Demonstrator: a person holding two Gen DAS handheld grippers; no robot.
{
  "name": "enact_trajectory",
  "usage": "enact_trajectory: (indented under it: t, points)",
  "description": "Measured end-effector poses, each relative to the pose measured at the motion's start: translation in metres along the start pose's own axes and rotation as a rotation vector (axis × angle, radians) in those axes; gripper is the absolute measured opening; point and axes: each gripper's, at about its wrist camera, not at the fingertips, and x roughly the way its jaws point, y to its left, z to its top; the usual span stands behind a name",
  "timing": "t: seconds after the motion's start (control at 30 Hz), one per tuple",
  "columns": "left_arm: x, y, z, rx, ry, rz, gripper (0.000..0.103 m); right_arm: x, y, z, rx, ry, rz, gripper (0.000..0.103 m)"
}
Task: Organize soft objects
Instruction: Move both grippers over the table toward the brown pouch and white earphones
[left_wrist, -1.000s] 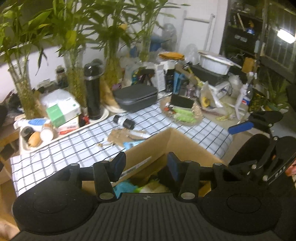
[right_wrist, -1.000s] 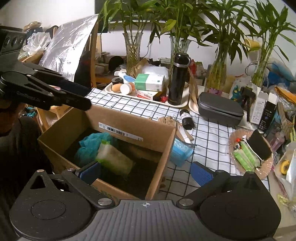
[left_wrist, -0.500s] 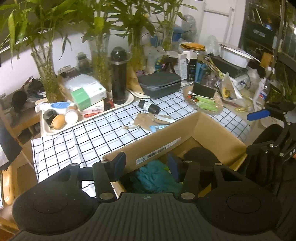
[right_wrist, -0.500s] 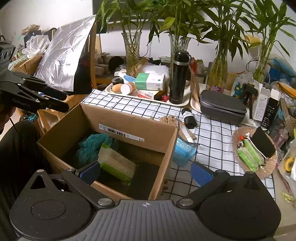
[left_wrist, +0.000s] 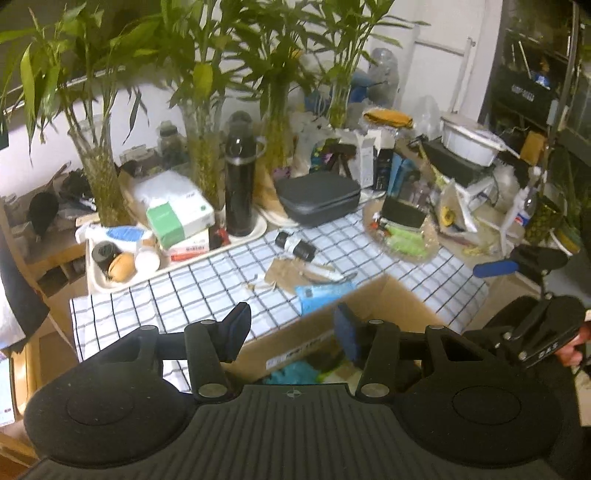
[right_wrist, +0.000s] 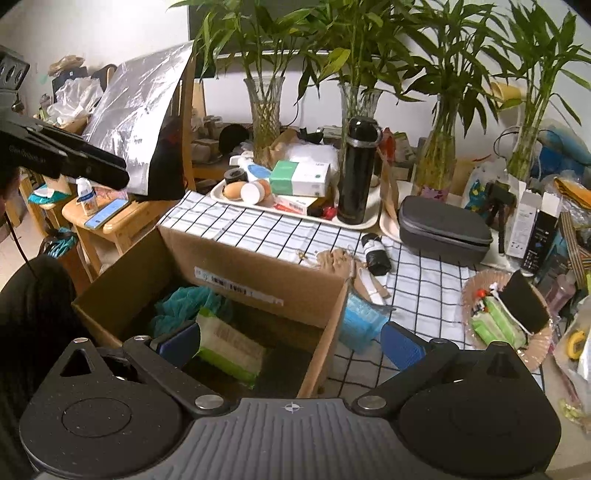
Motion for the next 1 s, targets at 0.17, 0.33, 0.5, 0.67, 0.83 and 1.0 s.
enact_trajectory:
  t: [0.17,0.33,0.5,0.67,0.83,1.0]
  points:
    - [-0.005,-0.008,0.02,0.01,-0.01,-0.001,0.049,-0.007,-0.011,0.005,0.009,-0.02,-0.014,0.103]
    - [-0.003,-0.011,0.024,0.025,-0.022,0.019,0.05,-0.01,-0.021,0.008,0.017,-0.033,-0.023,0.103]
    - [0.008,0.001,0.018,0.017,-0.006,0.039,0.05,-0.004,-0.032,0.009,0.034,-0.028,-0.025,0.103]
    - [0.017,0.015,0.007,0.018,-0.016,0.092,0.05,0.007,-0.038,0.007,0.042,-0.017,-0.036,0.103]
    - [0.029,0.027,-0.002,0.036,-0.027,0.107,0.05,0.022,-0.044,0.004,0.056,-0.021,-0.058,0.103]
    - [0.044,0.039,-0.007,0.02,-0.023,0.087,0.05,0.037,-0.053,0.005,0.092,-0.017,-0.073,0.103]
